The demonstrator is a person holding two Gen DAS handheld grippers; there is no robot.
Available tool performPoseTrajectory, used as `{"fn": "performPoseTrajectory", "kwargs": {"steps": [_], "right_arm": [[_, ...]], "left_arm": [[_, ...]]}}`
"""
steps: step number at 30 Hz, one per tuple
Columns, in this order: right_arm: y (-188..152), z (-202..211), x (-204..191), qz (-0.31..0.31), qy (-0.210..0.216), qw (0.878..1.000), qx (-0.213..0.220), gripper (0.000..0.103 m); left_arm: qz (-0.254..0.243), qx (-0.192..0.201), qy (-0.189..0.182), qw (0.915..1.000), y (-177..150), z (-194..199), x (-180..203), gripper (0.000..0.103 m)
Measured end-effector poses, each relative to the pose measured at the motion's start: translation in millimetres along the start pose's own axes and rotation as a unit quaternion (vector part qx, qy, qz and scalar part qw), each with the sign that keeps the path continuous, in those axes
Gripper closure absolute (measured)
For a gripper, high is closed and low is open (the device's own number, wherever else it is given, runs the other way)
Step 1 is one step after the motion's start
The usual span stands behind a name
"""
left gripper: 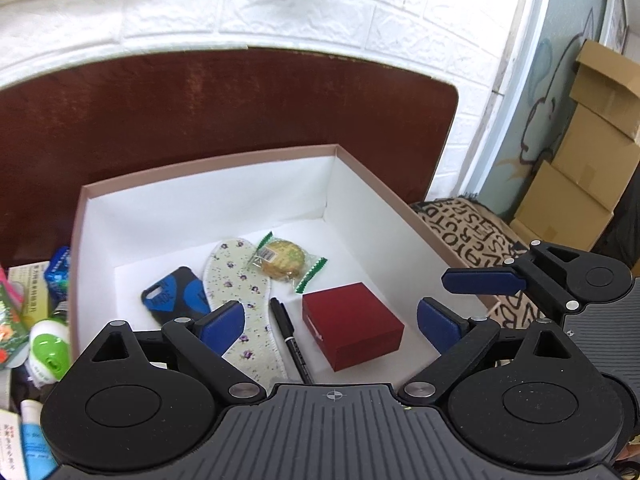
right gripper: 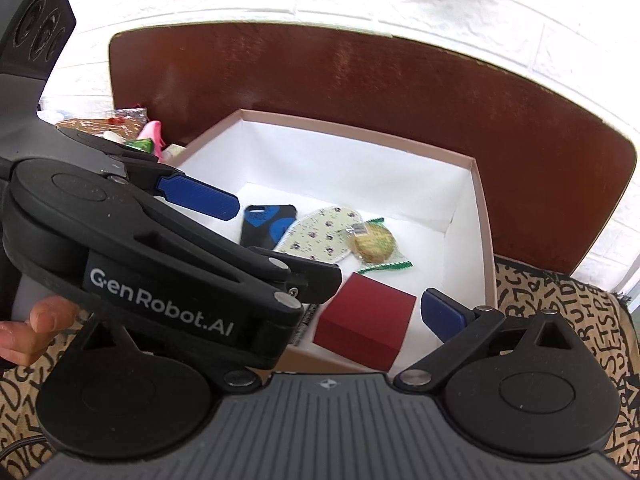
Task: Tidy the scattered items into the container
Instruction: 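Withdraw the left tool and reach toward the white-orange medicine box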
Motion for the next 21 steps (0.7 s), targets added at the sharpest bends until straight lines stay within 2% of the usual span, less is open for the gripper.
{"fn": "performPoseTrajectory", "kwargs": {"steps": [10, 17, 21], "right_arm": [[14, 34, -43, 0.029, 0.007, 0.999, 0.031, 0.002], [12, 55, -86, 0.005, 0.028, 0.998, 0.063, 0.001], [5, 61, -115, -0.021, 0.05, 0.995, 0.08, 0.001]], "left_arm": [[0.003, 0.033, 0.016, 0.9993, -1, 54, -2, 0.004], [0.01, 0.07, 0.055, 0.996, -18, 107, -16, 0.003], [0.035, 0.082, 0.076, 0.9932, -38, 135, -33, 0.002]]}}
Point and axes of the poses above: each gripper's, at about its wrist camera, not at the fingertips, and z roughly against the way its jaws point, x to its right, y to its top, the point moved 5 cm from there along -z, roughly the way its jaws point, and after that the axes turned 14 degrees about x, right-handed, at the moved point
